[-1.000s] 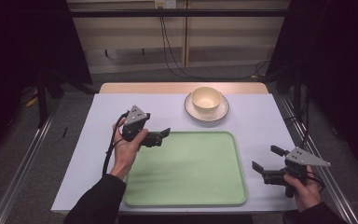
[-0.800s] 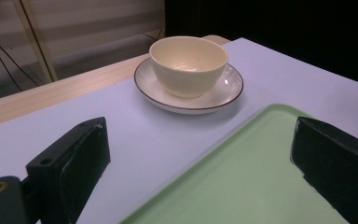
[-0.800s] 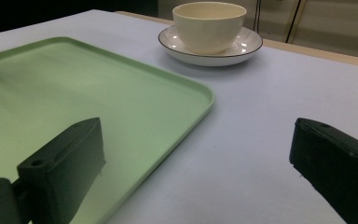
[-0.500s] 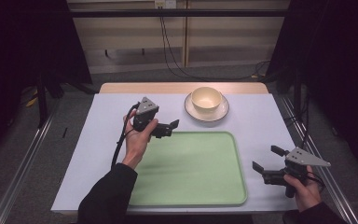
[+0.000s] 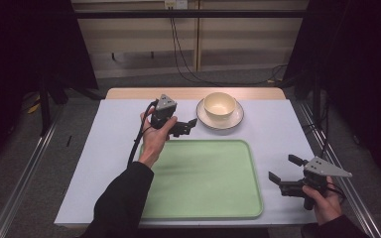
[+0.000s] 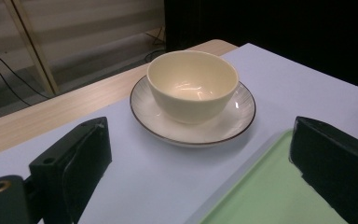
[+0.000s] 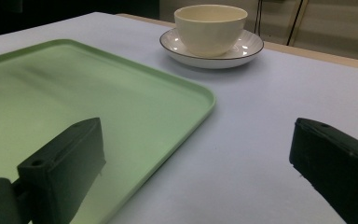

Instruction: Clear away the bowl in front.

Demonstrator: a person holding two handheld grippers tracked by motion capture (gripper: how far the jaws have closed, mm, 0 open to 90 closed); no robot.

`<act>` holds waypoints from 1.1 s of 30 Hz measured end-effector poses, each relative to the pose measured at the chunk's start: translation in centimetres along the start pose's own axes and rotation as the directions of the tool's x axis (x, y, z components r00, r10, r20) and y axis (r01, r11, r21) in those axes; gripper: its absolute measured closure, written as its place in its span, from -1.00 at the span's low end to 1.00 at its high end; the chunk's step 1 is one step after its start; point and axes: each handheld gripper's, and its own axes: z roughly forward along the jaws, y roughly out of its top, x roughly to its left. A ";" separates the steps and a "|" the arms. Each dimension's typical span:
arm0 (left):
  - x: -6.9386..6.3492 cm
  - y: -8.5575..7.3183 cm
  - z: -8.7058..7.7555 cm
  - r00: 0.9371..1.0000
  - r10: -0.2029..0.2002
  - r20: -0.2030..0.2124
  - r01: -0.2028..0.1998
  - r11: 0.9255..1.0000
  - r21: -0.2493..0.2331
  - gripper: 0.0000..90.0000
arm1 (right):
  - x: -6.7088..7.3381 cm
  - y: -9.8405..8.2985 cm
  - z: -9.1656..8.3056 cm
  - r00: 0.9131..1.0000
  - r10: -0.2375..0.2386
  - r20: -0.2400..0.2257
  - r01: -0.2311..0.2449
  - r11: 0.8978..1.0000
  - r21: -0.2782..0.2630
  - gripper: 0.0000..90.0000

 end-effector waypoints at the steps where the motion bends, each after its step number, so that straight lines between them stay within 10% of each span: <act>1: 0.1 0.1 0.1 1.000 0.004 0.001 -0.004 1.000 0.002 -0.87 | 0.0 0.0 0.0 1.000 0.000 -0.002 0.000 1.000 -0.002 -0.94; 33: 1.1 2.1 9.2 1.000 -0.014 -0.010 0.015 0.996 0.089 -0.79 | 0.0 0.0 -0.1 1.000 -0.005 -0.008 0.005 1.000 -0.003 -0.94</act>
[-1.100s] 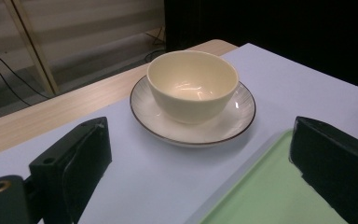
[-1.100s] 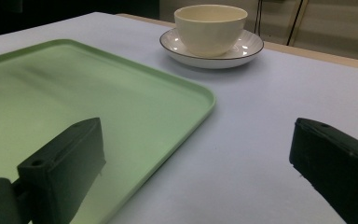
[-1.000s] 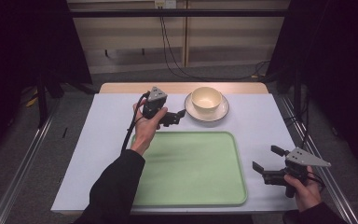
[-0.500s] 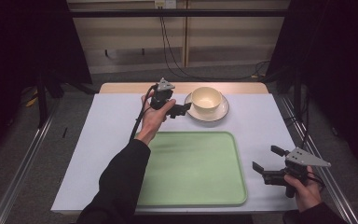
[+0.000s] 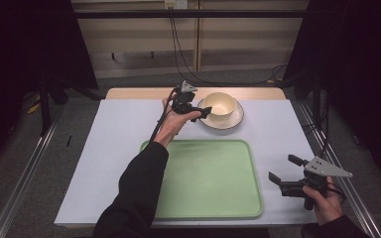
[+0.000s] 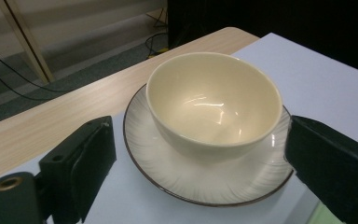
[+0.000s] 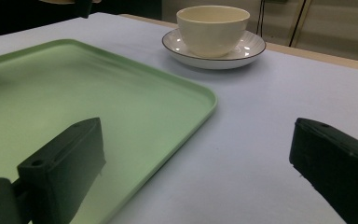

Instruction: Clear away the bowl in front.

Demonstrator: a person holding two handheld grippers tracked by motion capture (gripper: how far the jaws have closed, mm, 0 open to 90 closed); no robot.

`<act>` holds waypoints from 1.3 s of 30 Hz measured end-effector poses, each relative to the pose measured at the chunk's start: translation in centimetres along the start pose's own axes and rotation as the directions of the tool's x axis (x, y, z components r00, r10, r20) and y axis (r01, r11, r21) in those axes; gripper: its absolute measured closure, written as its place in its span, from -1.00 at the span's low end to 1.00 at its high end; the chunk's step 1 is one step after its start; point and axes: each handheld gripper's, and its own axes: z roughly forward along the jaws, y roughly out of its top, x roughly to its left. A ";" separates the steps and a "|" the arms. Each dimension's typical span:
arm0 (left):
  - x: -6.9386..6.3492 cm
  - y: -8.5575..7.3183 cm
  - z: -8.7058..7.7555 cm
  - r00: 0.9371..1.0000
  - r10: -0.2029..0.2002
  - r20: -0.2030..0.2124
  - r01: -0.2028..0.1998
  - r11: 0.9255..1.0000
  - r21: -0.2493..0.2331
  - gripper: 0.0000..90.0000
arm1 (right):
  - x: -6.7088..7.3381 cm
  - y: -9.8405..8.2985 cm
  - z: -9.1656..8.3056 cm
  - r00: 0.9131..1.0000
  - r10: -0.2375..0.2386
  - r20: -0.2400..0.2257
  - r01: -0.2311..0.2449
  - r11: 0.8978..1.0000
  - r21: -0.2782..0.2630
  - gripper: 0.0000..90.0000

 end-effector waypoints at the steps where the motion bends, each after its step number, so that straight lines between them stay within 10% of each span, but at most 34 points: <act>1: 0.0 0.0 0.4 1.000 -0.008 0.000 0.008 1.000 0.008 -0.78 | 0.0 0.0 0.0 1.000 -0.002 0.000 0.002 1.000 0.000 -0.94; 29: 0.0 -0.1 6.0 0.991 -0.055 -0.124 0.070 0.990 0.120 -0.33 | 0.0 -0.1 0.0 1.000 -0.017 -0.002 0.017 1.000 0.002 -0.94; 39: 0.0 0.2 6.3 0.989 -0.121 -0.089 0.133 0.980 0.147 0.00 | 0.0 -0.1 0.0 1.000 -0.013 -0.002 0.013 1.000 0.006 -0.94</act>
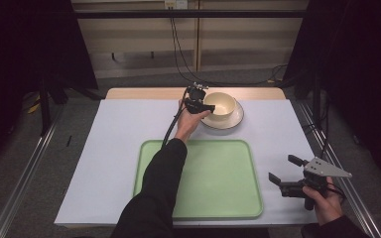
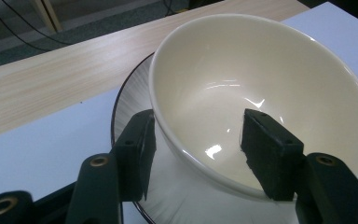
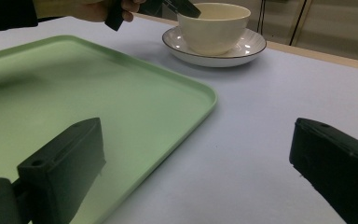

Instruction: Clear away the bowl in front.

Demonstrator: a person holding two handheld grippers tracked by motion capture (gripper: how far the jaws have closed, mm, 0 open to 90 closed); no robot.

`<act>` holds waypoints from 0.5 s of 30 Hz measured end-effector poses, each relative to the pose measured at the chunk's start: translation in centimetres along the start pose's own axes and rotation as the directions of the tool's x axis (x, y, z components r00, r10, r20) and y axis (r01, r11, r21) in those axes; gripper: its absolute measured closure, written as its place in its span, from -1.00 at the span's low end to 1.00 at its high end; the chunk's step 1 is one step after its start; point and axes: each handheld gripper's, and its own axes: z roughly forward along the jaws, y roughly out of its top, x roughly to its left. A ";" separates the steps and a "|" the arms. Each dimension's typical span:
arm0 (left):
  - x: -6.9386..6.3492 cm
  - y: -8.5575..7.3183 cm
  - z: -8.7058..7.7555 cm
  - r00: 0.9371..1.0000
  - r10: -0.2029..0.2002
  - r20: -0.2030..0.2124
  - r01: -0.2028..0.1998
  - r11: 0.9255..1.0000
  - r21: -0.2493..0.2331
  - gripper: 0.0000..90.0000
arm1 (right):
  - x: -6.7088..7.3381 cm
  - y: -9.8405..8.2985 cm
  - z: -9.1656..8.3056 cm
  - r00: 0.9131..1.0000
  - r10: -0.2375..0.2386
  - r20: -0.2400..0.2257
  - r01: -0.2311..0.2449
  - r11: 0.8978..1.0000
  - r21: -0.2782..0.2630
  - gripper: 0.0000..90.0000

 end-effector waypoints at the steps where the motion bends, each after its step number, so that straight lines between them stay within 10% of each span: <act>1: 0.0 0.0 0.0 1.000 -0.004 0.006 0.004 1.000 0.005 0.00 | 0.0 0.0 0.0 1.000 -0.001 0.002 0.001 1.000 0.000 -0.94; 15: 0.3 -0.3 0.4 0.999 -0.018 0.043 0.013 0.995 0.101 0.29 | 0.0 0.0 0.0 1.000 0.010 -0.001 -0.010 1.000 0.005 -0.94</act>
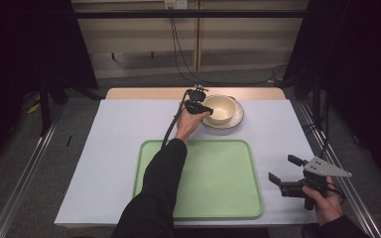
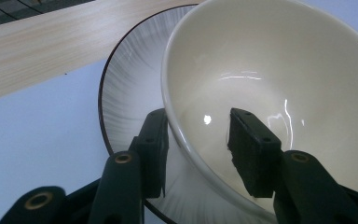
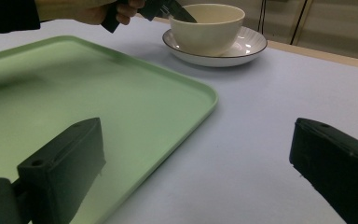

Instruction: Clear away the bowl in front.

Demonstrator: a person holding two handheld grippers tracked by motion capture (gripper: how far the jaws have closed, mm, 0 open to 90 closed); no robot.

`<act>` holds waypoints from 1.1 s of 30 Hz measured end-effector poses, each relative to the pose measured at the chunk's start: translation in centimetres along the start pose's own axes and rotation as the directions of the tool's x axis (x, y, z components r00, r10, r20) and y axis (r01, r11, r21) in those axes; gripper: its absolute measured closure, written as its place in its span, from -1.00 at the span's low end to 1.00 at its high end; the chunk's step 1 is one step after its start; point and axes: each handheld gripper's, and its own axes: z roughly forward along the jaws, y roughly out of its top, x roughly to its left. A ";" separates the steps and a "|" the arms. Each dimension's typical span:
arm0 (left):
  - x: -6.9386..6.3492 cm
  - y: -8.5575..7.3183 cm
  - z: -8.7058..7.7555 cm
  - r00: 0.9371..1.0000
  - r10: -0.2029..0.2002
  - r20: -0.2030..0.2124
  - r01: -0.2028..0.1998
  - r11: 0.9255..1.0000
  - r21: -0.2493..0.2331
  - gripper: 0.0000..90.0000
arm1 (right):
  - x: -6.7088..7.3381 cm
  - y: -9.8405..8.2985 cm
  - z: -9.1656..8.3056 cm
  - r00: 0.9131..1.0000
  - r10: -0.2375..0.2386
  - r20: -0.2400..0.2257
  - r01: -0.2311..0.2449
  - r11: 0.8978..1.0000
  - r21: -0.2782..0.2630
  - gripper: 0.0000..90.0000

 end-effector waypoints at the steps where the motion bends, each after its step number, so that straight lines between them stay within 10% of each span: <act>1: 0.1 0.0 0.0 1.000 -0.011 0.009 0.011 1.000 0.004 0.27 | 0.0 0.0 0.0 1.000 -0.002 -0.001 0.002 1.000 -0.002 -0.94; 11: 0.1 0.4 -0.2 1.000 -0.006 0.012 0.005 0.997 0.071 0.51 | 0.0 0.0 0.1 1.000 0.001 -0.002 -0.001 1.000 0.001 -0.94; 33: -0.2 0.6 1.3 0.992 -0.128 0.002 0.126 0.983 0.134 0.53 | 0.0 0.0 0.0 1.000 -0.001 0.001 0.001 1.000 -0.004 -0.94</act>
